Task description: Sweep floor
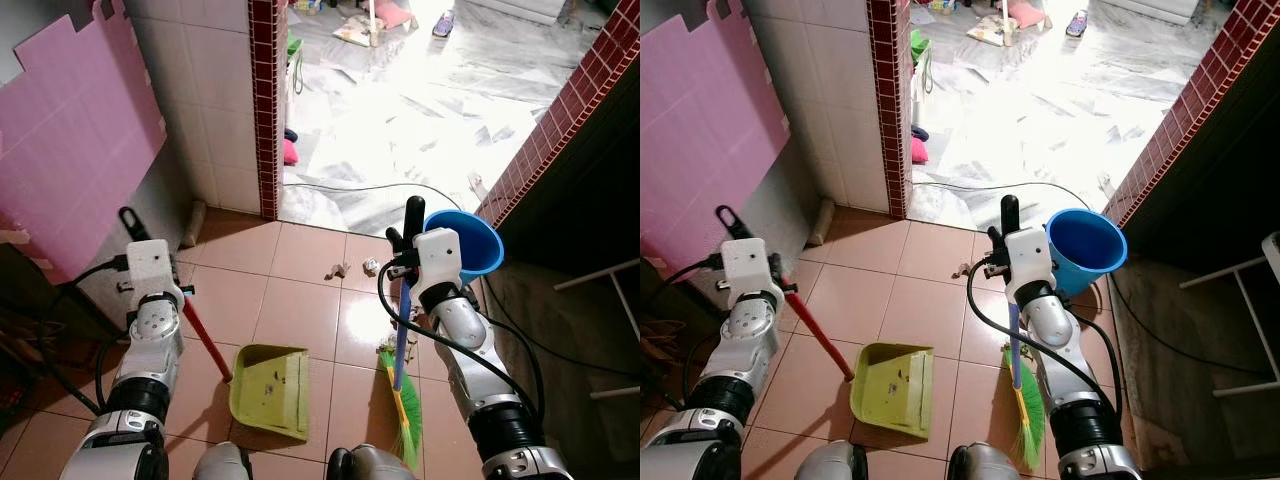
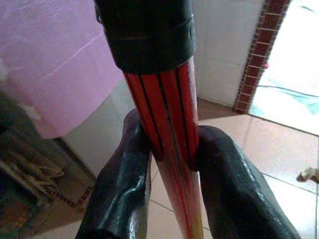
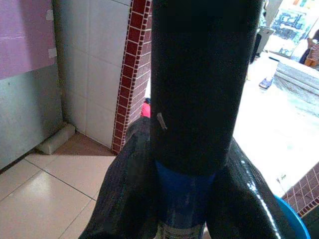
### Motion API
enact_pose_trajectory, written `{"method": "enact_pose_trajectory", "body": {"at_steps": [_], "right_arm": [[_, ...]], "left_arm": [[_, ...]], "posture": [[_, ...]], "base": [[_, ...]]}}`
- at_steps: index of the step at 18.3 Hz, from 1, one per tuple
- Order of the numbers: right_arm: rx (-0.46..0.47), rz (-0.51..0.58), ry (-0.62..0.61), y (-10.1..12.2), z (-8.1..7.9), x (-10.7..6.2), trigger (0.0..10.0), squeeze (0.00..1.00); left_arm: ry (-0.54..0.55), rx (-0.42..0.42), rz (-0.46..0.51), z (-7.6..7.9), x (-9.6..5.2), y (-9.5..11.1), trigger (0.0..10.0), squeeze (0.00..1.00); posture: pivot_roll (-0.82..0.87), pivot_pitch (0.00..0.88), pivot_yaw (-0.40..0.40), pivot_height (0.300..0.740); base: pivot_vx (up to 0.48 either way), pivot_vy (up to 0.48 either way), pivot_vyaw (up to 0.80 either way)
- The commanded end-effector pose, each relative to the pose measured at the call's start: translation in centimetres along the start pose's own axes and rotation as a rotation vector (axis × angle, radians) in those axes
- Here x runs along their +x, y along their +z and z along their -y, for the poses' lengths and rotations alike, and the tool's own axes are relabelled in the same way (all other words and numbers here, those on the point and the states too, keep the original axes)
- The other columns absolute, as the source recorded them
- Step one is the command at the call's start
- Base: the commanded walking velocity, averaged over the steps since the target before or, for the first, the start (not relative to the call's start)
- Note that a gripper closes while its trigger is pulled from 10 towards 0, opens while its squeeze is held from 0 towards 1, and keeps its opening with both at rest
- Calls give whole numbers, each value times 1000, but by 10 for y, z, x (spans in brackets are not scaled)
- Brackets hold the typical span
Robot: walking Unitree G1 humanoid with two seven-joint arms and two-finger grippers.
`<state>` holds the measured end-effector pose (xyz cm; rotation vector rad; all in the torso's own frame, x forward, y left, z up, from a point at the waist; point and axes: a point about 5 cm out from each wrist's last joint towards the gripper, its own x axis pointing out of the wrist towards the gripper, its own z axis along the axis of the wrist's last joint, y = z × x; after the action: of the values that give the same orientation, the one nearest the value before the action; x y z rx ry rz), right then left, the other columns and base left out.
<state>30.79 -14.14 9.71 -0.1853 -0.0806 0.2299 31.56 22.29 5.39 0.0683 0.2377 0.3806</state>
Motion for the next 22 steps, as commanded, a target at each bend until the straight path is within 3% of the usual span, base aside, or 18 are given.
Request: {"method": "enact_pose_trajectory", "body": {"at_steps": [1, 4, 5, 6, 7, 10, 11, 15, 17, 22], "right_arm": [[-27, 39, -10, 9, 7, 3, 10000, 0], [-30, 40, -7, 9, 7, 4, 10000, 0], [-30, 41, -7, 9, 8, 4, 10000, 0], [-29, 40, -7, 9, 7, 3, 10000, 0], [-28, 38, -6, 8, 6, 3, 10000, 0], [-25, 38, -5, 8, 5, 3, 10000, 0], [-25, 38, -5, 8, 5, 3, 10000, 0], [-24, 37, -13, 8, 6, 2, 10000, 0], [-24, 37, -14, 8, 6, 3, 10000, 0], [-21, 37, -13, 8, 5, 4, 10000, 0]], "left_arm": [[63, -6, -7, -6, 2, 0, 0, 0], [107, 14, -2, -2, 2, 2, 0, 0], [121, 30, 9, 1, 1, 3, 980, 0], [134, 59, 21, 4, 0, 5, 4902, 0], [132, 93, 47, 10, -1, 8, 10000, 0], [133, 72, 42, 16, -1, 8, 10000, 0], [136, 63, 42, 19, -2, 8, 10000, 1000], [91, 19, 41, 30, -6, 7, 10000, 1000], [57, 38, 34, 33, -8, 5, 10000, 1000], [51, 104, 17, 23, -11, 1, 10000, 1000]], "posture": [[-55, 48, -58, 740], [-58, 44, -60, 740], [-58, 47, -61, 740], [-57, 47, -61, 740], [-57, 47, -61, 740], [-54, 50, -60, 740], [-56, 52, -59, 740], [-57, 53, -55, 740], [-55, 54, -54, 740], [-46, 54, -55, 740]], "base": [[0, 0, 0], [0, 0, 0], [0, 0, 0], [0, 0, 0], [0, 0, 0], [0, 0, 0], [0, 0, 0], [0, 0, 0], [0, 0, 0], [0, 0, 0]]}}
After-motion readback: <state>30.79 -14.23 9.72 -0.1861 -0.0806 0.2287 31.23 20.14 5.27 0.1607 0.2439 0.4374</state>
